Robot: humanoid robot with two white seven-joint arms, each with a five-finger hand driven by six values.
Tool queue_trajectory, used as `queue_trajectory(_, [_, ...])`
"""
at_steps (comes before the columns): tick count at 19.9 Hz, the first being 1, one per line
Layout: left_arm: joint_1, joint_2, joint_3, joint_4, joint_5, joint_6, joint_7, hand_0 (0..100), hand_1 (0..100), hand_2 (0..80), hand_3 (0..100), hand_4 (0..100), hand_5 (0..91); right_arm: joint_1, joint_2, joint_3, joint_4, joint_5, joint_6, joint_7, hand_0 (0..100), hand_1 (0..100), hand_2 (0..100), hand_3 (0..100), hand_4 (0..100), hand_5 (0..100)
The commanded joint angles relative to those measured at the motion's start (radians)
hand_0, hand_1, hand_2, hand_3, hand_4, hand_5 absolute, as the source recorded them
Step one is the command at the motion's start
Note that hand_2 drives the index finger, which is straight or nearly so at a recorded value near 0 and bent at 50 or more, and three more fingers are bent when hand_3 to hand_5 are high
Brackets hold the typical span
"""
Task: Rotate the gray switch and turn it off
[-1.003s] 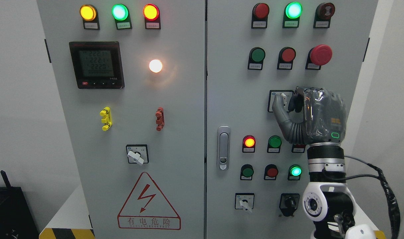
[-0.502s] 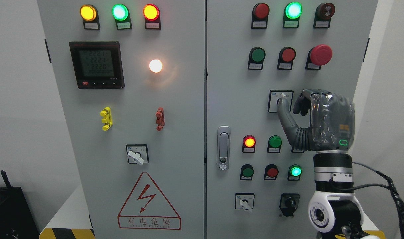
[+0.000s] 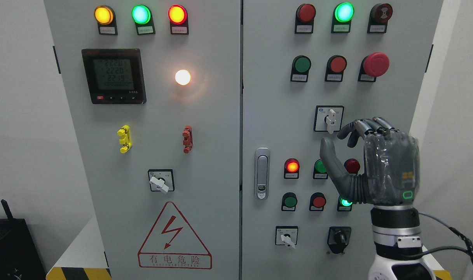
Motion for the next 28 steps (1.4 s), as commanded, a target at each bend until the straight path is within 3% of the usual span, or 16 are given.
queue_trajectory(1, [0.0, 0.0, 0.032, 0.0, 0.0, 0.0, 0.0, 12, 39, 0.0, 0, 0, 0.0, 0.094, -0.043, -0.005, -0.116, -0.002, -0.017, -0.019, 36, 10, 26, 31, 17, 7])
queue_trajectory(2, [0.0, 0.0, 0.032, 0.0, 0.0, 0.0, 0.0, 12, 39, 0.0, 0, 0, 0.0, 0.102, -0.046, -0.008, -0.116, -0.002, -0.017, -0.019, 35, 11, 17, 22, 8, 0])
queue_trajectory(3, [0.0, 0.0, 0.032, 0.0, 0.0, 0.0, 0.0, 12, 39, 0.0, 0, 0, 0.0, 0.104, -0.048, -0.008, -0.116, -0.002, -0.017, -0.019, 34, 11, 11, 14, 1, 0])
queue_trajectory(5, [0.0, 0.0, 0.032, 0.002, 0.0, 0.0, 0.0, 12, 39, 0.0, 0, 0, 0.0, 0.104, -0.048, -0.008, -0.116, -0.003, -0.018, -0.018, 28, 11, 0, 2, 0, 0])
queue_trajectory(6, [0.0, 0.002, 0.032, 0.002, 0.0, 0.0, 0.0, 12, 39, 0.0, 0, 0, 0.0, 0.104, -0.048, -0.01, -0.116, -0.003, -0.017, -0.018, 25, 10, 0, 0, 0, 0])
queue_trajectory(11, [0.0, 0.0, 0.032, 0.002, 0.0, 0.0, 0.0, 12, 39, 0.0, 0, 0, 0.0, 0.111, -0.049, -0.017, -0.116, -0.003, -0.018, -0.018, 16, 11, 0, 0, 0, 0])
queue_trajectory(28, [0.0, 0.0, 0.032, 0.0, 0.0, 0.0, 0.0, 12, 39, 0.0, 0, 0, 0.0, 0.122, -0.048, -0.017, -0.116, -0.003, -0.017, -0.019, 14, 12, 0, 0, 0, 0])
